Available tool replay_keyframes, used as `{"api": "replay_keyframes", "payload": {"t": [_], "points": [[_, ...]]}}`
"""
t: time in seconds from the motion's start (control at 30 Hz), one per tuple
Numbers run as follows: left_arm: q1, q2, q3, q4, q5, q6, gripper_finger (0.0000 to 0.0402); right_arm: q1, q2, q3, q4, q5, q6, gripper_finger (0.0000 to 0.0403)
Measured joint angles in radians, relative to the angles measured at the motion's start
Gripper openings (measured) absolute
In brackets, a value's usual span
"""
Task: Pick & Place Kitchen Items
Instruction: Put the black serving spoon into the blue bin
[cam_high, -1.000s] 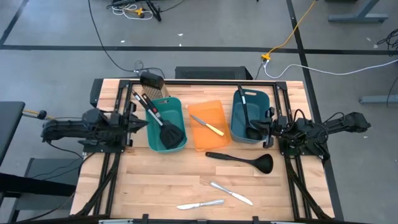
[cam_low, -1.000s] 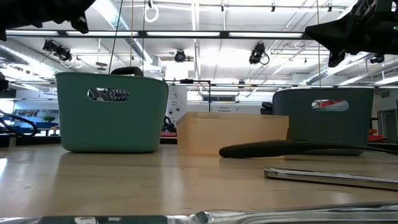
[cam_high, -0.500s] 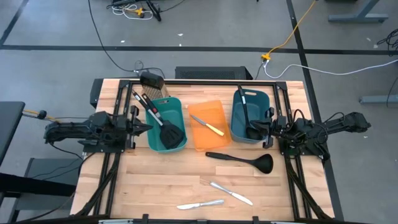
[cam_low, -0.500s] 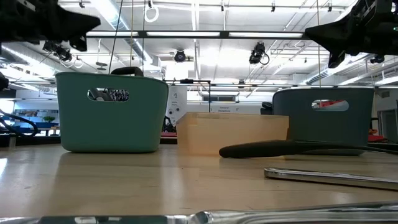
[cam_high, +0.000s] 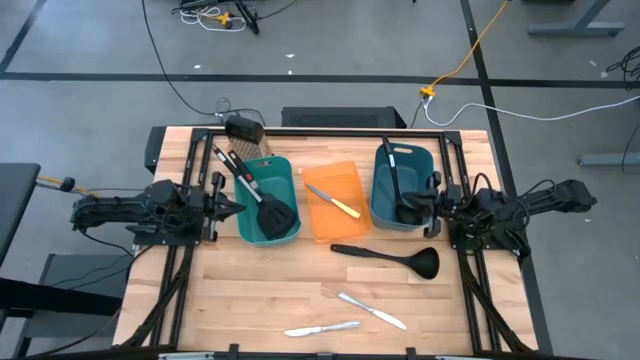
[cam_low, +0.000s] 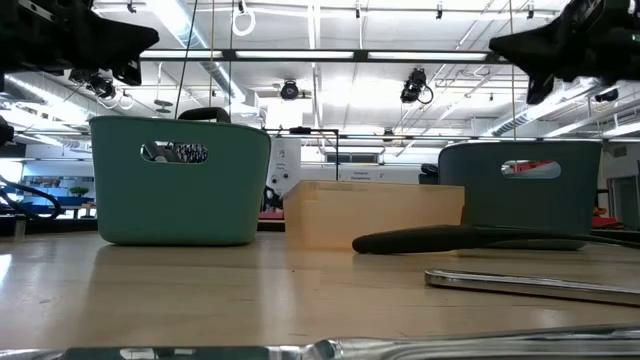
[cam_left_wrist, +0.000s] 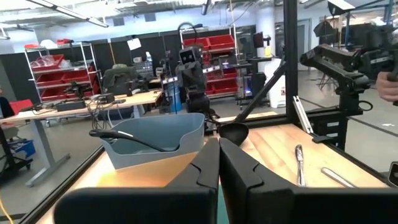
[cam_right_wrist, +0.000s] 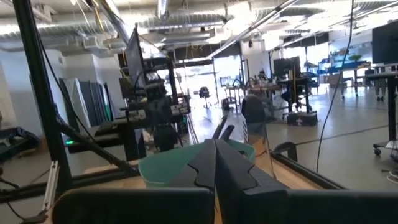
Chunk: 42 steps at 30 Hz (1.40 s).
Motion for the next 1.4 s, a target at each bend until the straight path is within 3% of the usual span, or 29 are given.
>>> {"api": "replay_keyframes", "payload": {"t": [0.17,0.37,0.5,0.67,0.8,0.93,1.17,1.4], "points": [[0.000,0.000,0.000,0.004,0.000,-0.008,0.0013,0.001,0.120,0.228,-0.284,0.027,0.007,0.0006],[0.000,0.001,0.000,0.007,-0.001,-0.019,0.0015,0.020,0.413,0.585,-0.731,0.054,0.079,0.0012],[0.000,0.001,0.000,0.007,0.000,-0.020,0.0016,0.029,0.633,0.777,-0.990,0.037,0.143,0.0048],[0.000,0.001,0.000,0.007,0.000,-0.039,0.0016,0.058,0.862,0.943,-1.149,-0.037,0.166,0.0124],[0.000,0.001,0.000,0.006,0.000,-0.040,0.0016,0.093,0.976,0.996,-1.176,-0.047,0.194,0.0181],[0.000,0.001,0.000,0.006,0.000,-0.040,0.0016,0.146,1.075,0.995,-1.188,-0.049,0.230,0.0208],[0.000,0.001,0.000,0.006,0.000,-0.037,0.0016,0.274,1.185,0.994,-1.188,0.056,0.372,0.0192],[0.000,0.001,0.000,0.006,0.000,-0.037,0.0016,0.334,1.276,0.993,-1.256,0.059,0.583,0.0179]]}}
